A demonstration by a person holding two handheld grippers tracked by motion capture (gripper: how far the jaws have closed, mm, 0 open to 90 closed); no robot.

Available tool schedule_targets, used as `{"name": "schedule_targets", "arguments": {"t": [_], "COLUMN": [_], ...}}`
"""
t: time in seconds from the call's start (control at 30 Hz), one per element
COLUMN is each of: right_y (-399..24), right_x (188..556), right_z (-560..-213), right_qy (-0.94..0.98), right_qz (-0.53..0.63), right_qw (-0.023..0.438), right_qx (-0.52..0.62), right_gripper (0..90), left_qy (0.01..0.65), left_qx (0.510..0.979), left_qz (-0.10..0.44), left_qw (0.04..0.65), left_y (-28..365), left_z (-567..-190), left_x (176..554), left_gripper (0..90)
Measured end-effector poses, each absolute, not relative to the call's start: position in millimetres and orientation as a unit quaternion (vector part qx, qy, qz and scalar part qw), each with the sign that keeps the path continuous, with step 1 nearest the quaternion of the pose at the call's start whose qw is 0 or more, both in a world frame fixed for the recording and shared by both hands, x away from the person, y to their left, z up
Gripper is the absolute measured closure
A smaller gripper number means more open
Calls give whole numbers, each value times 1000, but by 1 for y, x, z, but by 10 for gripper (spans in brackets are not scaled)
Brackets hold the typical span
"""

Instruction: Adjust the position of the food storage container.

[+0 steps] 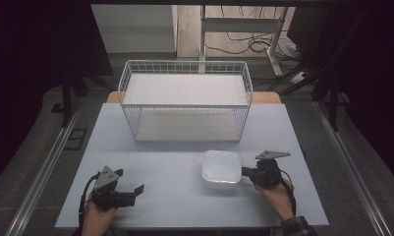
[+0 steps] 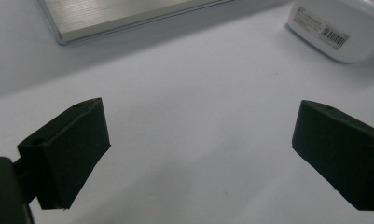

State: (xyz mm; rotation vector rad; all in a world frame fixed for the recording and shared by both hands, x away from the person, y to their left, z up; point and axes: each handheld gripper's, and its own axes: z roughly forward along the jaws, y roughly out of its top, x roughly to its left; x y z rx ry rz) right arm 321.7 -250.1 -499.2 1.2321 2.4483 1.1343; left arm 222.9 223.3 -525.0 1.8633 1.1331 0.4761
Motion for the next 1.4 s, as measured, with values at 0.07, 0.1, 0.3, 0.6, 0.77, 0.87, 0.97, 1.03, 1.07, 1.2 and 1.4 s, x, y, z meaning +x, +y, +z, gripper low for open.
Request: {"name": "schedule_targets", "arguments": {"t": [0.07, 0.1, 0.3, 0.6, 0.77, 0.87, 0.97, 1.03, 1.07, 1.2, 1.4], "right_y": [-240, -235, -212, -182, -175, -175, -179, -190, -193, -202, -210], "right_x": [323, 324, 326, 328, 330, 331, 329, 324, 322, 313, 305], "right_z": [-500, -500, -501, -504, -504, -504, -500, -493, -490, -486, -488], "right_qy": [827, 830, 839, 846, 847, 849, 849, 847, 846, 849, 849], "right_qz": [381, 382, 384, 388, 389, 388, 388, 396, 401, 406, 410], "right_qw": [86, 84, 73, 64, 65, 75, 91, 105, 106, 117, 136], "right_qx": [404, 399, 379, 359, 356, 351, 347, 339, 335, 318, 305], "right_gripper": [892, 892, 891, 884, 878, 858, 836, 770, 738, 559, 274], "left_qy": [456, 456, 455, 453, 451, 450, 449, 447, 446, 443, 441], "left_qx": [750, 751, 752, 754, 755, 757, 759, 762, 763, 767, 770], "left_qz": [191, 191, 190, 190, 188, 187, 186, 184, 183, 182, 182], "left_qw": [439, 439, 437, 437, 436, 435, 434, 431, 430, 426, 425], "left_y": [223, 223, 223, 222, 222, 221, 221, 219, 219, 218, 217], "left_z": [-525, -525, -525, -525, -525, -525, -525, -526, -526, -526, -527], "left_x": [223, 223, 223, 223, 223, 222, 222, 222, 222, 223, 223], "left_gripper": [36, 37, 37, 38, 39, 39, 41, 42, 42, 42, 41]}}
